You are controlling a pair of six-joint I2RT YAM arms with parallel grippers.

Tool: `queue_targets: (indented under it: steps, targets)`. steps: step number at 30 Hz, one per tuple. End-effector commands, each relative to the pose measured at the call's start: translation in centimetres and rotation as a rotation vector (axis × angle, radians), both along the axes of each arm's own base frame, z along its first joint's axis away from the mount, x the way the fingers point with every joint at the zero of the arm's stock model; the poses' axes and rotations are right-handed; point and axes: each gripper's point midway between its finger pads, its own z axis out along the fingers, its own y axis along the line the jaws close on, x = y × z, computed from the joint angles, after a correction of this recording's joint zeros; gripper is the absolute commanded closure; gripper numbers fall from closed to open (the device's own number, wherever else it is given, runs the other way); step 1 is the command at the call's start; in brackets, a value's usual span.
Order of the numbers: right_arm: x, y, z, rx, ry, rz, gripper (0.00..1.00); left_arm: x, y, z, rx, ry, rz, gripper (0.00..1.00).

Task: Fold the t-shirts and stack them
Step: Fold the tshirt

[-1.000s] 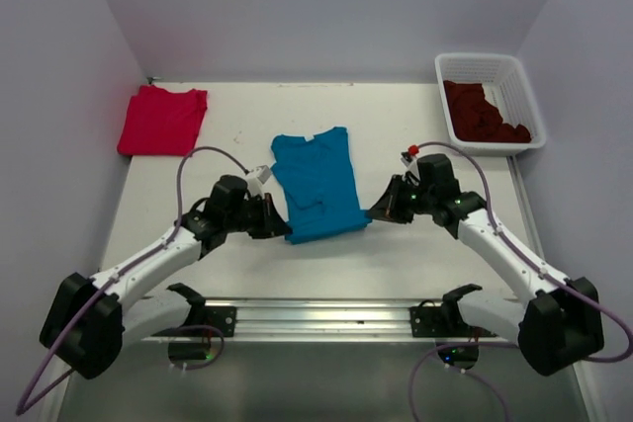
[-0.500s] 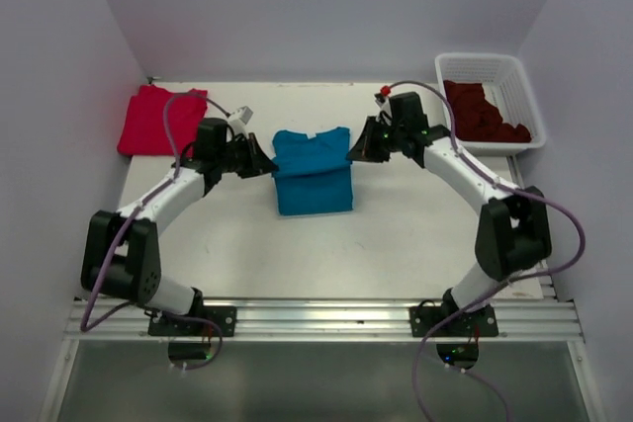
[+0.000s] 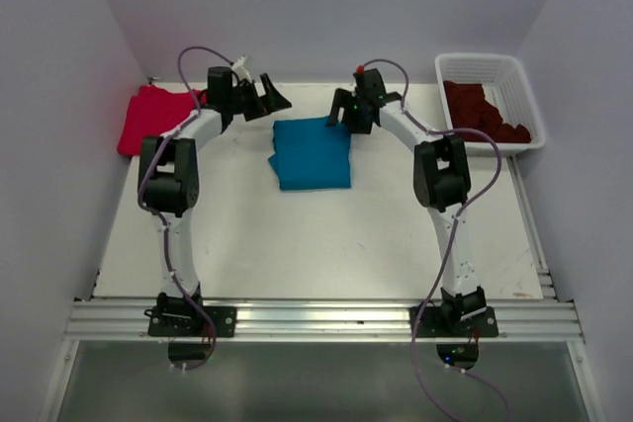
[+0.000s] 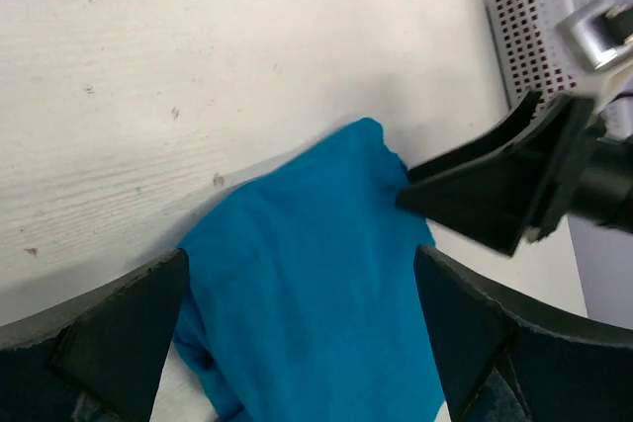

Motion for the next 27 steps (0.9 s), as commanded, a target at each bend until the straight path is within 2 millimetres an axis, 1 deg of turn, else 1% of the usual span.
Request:
queue_targets:
  steps: [1,2,3,4,5,6,7,8,10,14,15,16,17,18,19,20,21,23,24,27]
  targets:
    - [-1.5,-1.7,9.7,0.008,-0.237,-0.035,0.19,-0.4,0.0,10.8,-0.039,-0.28,-0.007,0.0]
    - [-2.0,-1.9,10.2,0.0,-0.245,-0.025,0.19,-0.6,0.1,11.0,-0.041,-0.281,-0.005,0.0]
    - [-2.5,-2.2,11.2,-0.005,-0.259,-0.022,0.19,-1.1,0.2,11.2,-0.043,-0.28,-0.001,0.0]
    - [-3.3,-2.4,10.4,-0.017,-0.238,-0.014,0.2,-1.4,0.1,11.3,-0.045,-0.281,-0.005,0.0]
    - [-3.7,-2.6,10.2,-0.017,-0.238,-0.008,0.2,-1.9,0.2,10.6,-0.043,-0.264,-0.005,0.0]
    - [-4.3,-2.8,11.5,-0.009,-0.268,-0.009,0.2,-2.3,0.2,10.5,-0.038,-0.262,-0.002,0.0]
    - [-4.9,-3.0,10.2,-0.012,-0.252,-0.004,0.2,-2.7,0.3,11.1,-0.032,-0.274,0.001,0.0]
    - [-5.3,-3.1,10.0,-0.012,-0.245,-0.002,0.2,-3.0,0.4,10.6,-0.012,-0.271,0.0,0.0]
    - [-6.1,-3.2,9.0,-0.02,-0.22,0.008,0.22,-3.8,0.7,8.7,0.022,-0.214,0.015,0.0]
    - [-7.4,-3.8,7.4,-0.036,-0.167,0.001,0.23,-5.3,1.5,4.2,0.105,-0.097,0.017,0.01]
    - [-7.7,-3.9,6.8,-0.041,-0.147,-0.003,0.23,-6.4,2.0,2.8,0.142,-0.039,0.028,0.02]
    - [-8.5,-4.0,6.0,-0.041,-0.124,0.003,0.23,-7.0,2.0,2.2,0.168,-0.032,0.034,0.01]
    - [-8.9,-3.9,5.6,-0.039,-0.116,0.006,0.24,-8.2,2.4,0.2,0.213,0.001,0.037,0.0]
    - [-9.7,-4.2,4.3,-0.05,-0.086,0.008,0.24,-8.9,2.3,0.1,0.222,0.001,0.026,0.0]
    - [-10.2,-4.2,3.8,-0.046,-0.071,0.013,0.24,-9.5,2.2,-0.5,0.229,0.01,0.016,0.0]
    - [-10.5,-4.2,3.6,-0.045,-0.069,0.016,0.24,-10.7,2.2,-1.9,0.238,0.033,0.001,0.0]
    - [-11.3,-4.4,2.4,-0.05,-0.048,0.019,0.24,-11.0,2.2,-2.1,0.238,0.028,-0.008,0.0]
    - [-12.1,-4.5,1.8,-0.048,-0.035,0.026,0.24,-12.2,2.4,-3.6,0.249,0.056,-0.021,0.0]
    - [-12.7,-4.6,1.0,-0.051,-0.02,0.032,0.24,-12.4,2.3,-3.9,0.245,0.058,-0.026,0.0]
    - [-13.3,-4.7,0.1,-0.045,0.0,0.041,0.24,-12.7,2.1,-4.7,0.233,0.082,-0.031,0.0]
